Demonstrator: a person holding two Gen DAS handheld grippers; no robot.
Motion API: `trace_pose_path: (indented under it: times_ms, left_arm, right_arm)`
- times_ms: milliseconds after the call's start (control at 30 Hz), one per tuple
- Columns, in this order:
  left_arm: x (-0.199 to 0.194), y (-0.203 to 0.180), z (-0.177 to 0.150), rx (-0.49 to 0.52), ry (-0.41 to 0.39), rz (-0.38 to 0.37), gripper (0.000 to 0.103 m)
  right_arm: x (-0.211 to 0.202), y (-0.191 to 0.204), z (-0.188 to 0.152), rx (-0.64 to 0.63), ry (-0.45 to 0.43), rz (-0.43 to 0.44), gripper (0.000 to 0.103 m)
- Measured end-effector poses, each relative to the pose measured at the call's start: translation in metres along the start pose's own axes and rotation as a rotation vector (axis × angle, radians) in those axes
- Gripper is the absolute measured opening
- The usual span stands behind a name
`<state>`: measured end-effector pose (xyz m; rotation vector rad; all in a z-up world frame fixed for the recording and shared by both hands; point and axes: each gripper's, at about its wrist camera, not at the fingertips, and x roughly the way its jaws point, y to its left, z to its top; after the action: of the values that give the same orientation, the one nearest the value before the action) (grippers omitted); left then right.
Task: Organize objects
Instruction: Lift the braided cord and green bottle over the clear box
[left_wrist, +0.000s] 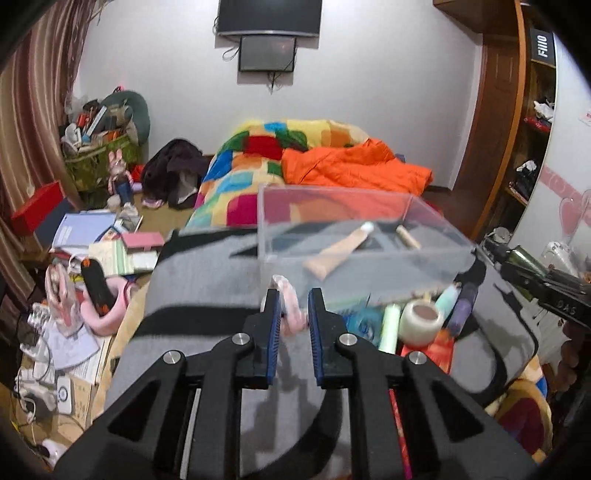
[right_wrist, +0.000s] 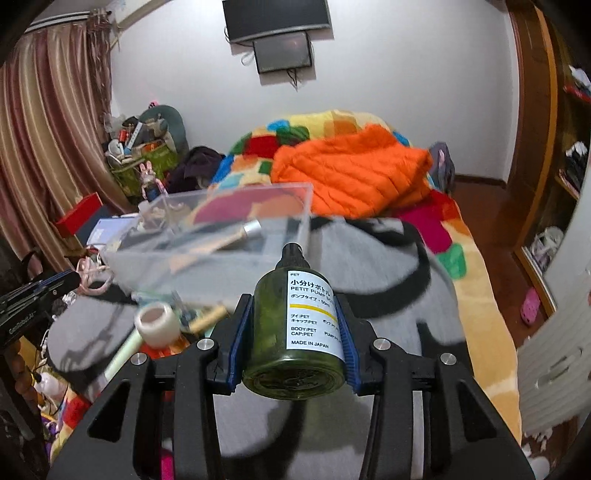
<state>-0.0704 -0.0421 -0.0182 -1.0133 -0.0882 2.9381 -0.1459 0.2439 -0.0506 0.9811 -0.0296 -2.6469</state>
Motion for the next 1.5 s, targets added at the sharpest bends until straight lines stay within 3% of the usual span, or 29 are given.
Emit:
trace_pose_path:
  times_ms: [233,367,500,633,733,767,800,867,1100,1333,1500]
  left_arm:
    - [0.009,-0.004,0.025,0.015,-0.02,-0.004,0.01]
    - [0.011,0.003,0.02,0.004,0.019,-0.048,0.013]
    - [0.031,0.003,-0.002,0.028,0.116,-0.036,0.031]
    - [0.056,0.008,-0.023,-0.022,0.238,-0.082,0.031]
    - [0.068,0.008,-0.032,-0.054,0.269,-0.121,0.031]
    - [0.071,0.007,-0.034,-0.054,0.262,-0.117,0.025]
    - [0.073,0.006,-0.035,-0.051,0.254,-0.106,0.013]
    - [0.077,0.006,-0.038,-0.058,0.26,-0.105,0.006]
    - [0.045,0.017,-0.029,-0.094,0.165,-0.069,0.005]
    - [0.013,0.021,0.016,-0.079,0.038,-0.077,0.004]
    - [0.021,0.011,0.051,-0.044,-0.008,-0.078,0.004]
  right_arm:
    - [0.021,0.015,0.026,-0.01,-0.021,0.037,0.038]
    - [0.028,0.018,0.038,-0.023,-0.026,0.055,0.038]
    - [0.033,0.018,0.05,-0.041,-0.031,0.056,0.038]
    - [0.037,0.019,0.056,-0.056,-0.033,0.047,0.038]
    - [0.041,0.021,0.057,-0.069,-0.026,0.046,0.038]
    - [0.043,0.022,0.057,-0.073,-0.022,0.046,0.038]
    - [0.045,0.024,0.056,-0.076,-0.017,0.046,0.038]
    - [0.048,0.026,0.053,-0.083,-0.007,0.047,0.038]
    - [0.054,0.032,0.052,-0.113,-0.004,0.029,0.038]
    - [0.057,0.032,0.068,-0.095,-0.015,0.054,0.038]
    - [0.069,0.035,0.079,-0.09,0.0,0.064,0.038]
